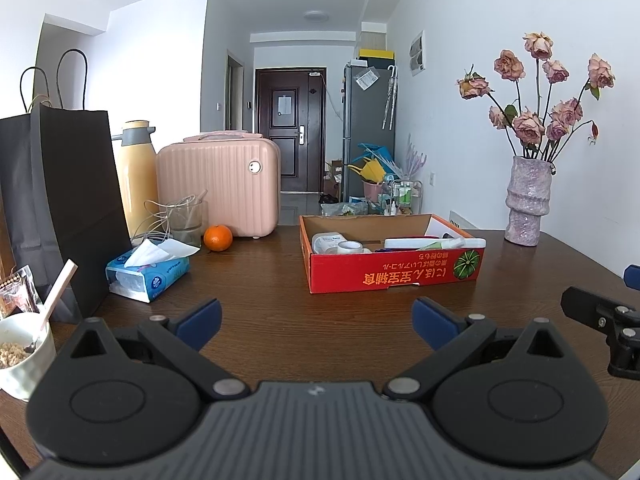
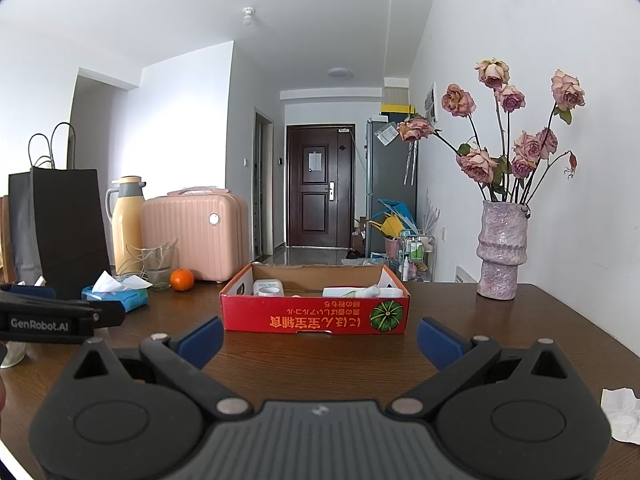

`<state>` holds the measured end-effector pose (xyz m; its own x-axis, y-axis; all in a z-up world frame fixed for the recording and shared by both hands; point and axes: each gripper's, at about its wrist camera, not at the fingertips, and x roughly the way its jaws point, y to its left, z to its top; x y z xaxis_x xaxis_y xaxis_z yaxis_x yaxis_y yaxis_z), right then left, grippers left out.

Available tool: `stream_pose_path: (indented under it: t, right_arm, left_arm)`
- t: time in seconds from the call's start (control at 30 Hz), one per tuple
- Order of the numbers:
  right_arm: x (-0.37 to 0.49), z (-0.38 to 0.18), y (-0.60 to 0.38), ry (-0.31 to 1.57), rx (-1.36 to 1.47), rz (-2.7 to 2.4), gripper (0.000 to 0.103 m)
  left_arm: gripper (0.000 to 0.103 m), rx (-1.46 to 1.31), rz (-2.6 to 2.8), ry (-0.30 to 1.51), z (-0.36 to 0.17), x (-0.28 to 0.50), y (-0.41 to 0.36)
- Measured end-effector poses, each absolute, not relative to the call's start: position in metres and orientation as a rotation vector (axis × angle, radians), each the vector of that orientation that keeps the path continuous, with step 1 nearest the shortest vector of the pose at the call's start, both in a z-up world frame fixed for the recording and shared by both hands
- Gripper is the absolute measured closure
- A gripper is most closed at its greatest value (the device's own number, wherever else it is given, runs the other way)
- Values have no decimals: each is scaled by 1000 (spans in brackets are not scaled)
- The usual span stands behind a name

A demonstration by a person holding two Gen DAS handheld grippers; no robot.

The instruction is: Organize rigid objects

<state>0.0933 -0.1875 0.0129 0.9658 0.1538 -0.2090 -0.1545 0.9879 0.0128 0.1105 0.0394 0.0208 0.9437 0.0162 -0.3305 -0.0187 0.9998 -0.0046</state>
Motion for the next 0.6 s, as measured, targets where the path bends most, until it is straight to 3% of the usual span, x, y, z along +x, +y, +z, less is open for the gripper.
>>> stream_pose_path:
  t: [0.6]
  right_arm:
    - [93, 12, -187, 216, -7, 156, 0]
  left_arm:
    - [0, -10, 20, 338, 21, 112, 40]
